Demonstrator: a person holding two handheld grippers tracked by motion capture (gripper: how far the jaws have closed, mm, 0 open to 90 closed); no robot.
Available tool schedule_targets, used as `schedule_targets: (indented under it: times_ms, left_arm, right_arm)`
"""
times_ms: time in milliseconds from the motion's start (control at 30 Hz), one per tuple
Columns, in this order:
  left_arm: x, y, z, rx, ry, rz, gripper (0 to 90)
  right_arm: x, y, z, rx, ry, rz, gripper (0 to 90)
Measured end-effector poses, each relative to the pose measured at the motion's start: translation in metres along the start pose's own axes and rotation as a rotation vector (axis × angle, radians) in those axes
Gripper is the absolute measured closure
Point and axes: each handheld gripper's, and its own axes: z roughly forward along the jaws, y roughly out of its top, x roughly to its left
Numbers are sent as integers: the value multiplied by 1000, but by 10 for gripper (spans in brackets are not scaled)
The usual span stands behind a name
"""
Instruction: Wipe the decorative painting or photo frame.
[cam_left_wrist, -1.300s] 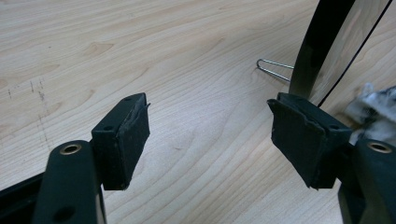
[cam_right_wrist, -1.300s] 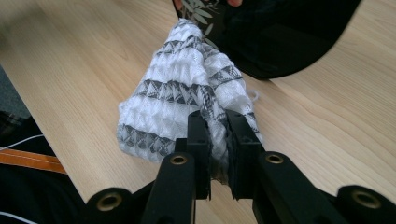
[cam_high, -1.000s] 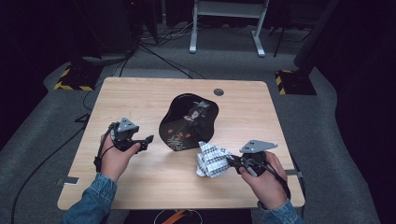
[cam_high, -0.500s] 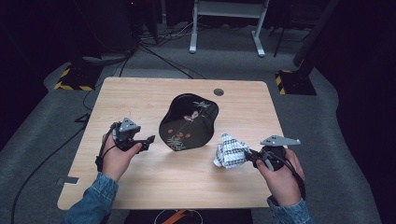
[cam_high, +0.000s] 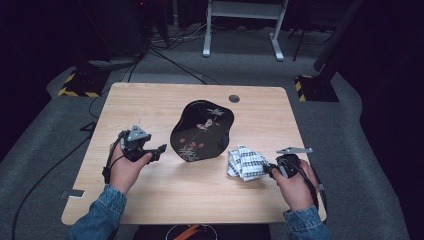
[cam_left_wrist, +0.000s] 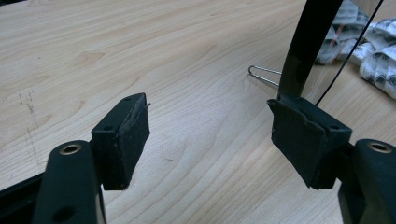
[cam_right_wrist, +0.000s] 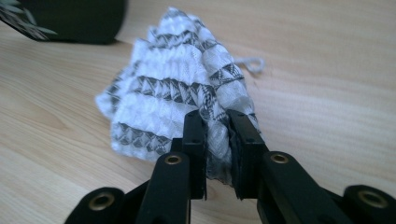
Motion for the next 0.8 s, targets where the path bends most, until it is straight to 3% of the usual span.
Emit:
schedule_targets:
  times_ms: [200, 333, 433, 533, 633, 800]
  left_arm:
    - [0, 0, 1, 0, 2, -3, 283]
    - [0, 0, 1, -1, 3, -2, 283]
    - [0, -1, 1, 3, 2, -4, 283]
    - [1, -1, 0, 4, 3, -4, 283]
    - [2, -1, -1, 3, 7, -6, 283]
    - [4, -3, -3, 2, 18, -16, 283]
  right_arm:
    - [-8, -6, 15, 60, -26, 37, 731]
    - [-9, -8, 20, 68, -44, 30, 604]
    - [-10, -7, 20, 26, -51, 9, 493]
    - [-6, -2, 15, -30, -60, -36, 496]
    - [3, 5, 13, -87, -27, -71, 499]
    - [17, 16, 24, -104, -5, -118, 511]
